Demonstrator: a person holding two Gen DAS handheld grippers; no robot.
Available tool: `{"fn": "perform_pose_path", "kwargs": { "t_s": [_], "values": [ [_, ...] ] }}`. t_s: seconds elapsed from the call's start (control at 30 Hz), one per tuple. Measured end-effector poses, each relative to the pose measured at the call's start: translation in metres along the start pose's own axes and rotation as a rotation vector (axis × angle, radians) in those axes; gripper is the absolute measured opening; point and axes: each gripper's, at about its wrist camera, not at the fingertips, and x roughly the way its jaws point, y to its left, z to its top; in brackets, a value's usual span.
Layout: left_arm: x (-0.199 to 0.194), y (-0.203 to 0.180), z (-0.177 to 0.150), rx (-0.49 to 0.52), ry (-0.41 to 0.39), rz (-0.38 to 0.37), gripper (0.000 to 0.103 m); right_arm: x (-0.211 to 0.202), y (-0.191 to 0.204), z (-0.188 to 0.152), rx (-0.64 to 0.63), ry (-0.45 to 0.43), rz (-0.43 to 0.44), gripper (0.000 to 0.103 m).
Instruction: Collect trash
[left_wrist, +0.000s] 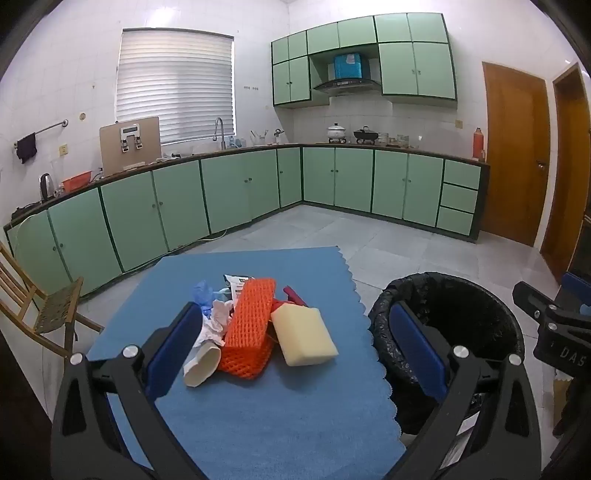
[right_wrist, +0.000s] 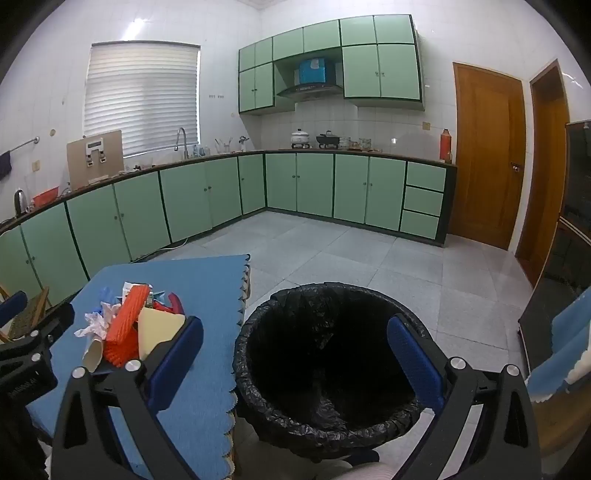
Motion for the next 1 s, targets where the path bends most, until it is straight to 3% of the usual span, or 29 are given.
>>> {"fn": "perform_pose_path", "kwargs": {
  "t_s": [1.0],
  "values": [
    [0.004, 0.004, 0.000, -0.008, 0.014, 0.018, 0.098, 0.006, 0.006, -0.003, -0.011, 0.000, -0.001, 0.097]
  ]
}}
